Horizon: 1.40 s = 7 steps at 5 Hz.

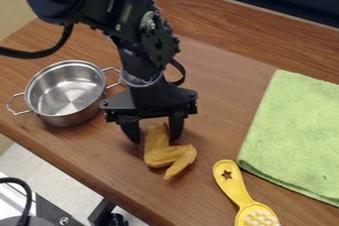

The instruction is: Put the yellow object inside the silver pan on the table

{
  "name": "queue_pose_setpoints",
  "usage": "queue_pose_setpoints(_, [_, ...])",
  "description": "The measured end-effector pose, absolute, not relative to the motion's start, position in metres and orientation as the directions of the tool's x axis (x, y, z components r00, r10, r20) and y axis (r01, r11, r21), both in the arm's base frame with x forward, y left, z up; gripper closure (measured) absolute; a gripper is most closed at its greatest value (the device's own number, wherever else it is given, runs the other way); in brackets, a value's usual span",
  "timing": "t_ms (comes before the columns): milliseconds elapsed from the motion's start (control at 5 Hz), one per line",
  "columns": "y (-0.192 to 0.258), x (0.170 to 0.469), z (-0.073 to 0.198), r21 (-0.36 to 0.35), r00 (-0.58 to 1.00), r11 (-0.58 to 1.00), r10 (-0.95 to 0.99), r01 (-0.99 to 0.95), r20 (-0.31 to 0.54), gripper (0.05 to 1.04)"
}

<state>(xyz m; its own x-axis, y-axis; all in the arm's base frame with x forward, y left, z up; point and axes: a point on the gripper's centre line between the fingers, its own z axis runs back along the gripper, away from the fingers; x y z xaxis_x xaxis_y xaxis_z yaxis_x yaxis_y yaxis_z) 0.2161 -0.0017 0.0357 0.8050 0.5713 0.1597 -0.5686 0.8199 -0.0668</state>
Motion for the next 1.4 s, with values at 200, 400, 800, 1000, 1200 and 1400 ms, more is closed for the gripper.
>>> queue_pose_setpoints(200, [-0.003, 0.215, 0.036, -0.059, 0.802, 0.812, 0.583, -0.581, 0.129, 0.588])
queue_pose_setpoints(400, [-0.002, 0.218, 0.036, -0.063, 0.780, 0.788, 0.615, -0.612, 0.119, 0.588])
queue_pose_setpoints(800, [-0.002, 0.231, 0.051, -0.088, 0.720, 0.724, 0.690, -0.684, 0.081, 0.588])
queue_pose_setpoints(1000, [0.005, 0.240, 0.074, -0.127, 0.655, 0.663, 0.749, -0.738, 0.104, 0.588])
queue_pose_setpoints(1200, [0.026, 0.254, 0.095, -0.161, 0.566, 0.578, 0.816, -0.800, 0.115, 0.588])
queue_pose_setpoints(1400, [0.055, 0.261, 0.107, -0.170, 0.530, 0.553, 0.832, -0.816, 0.165, 0.588])
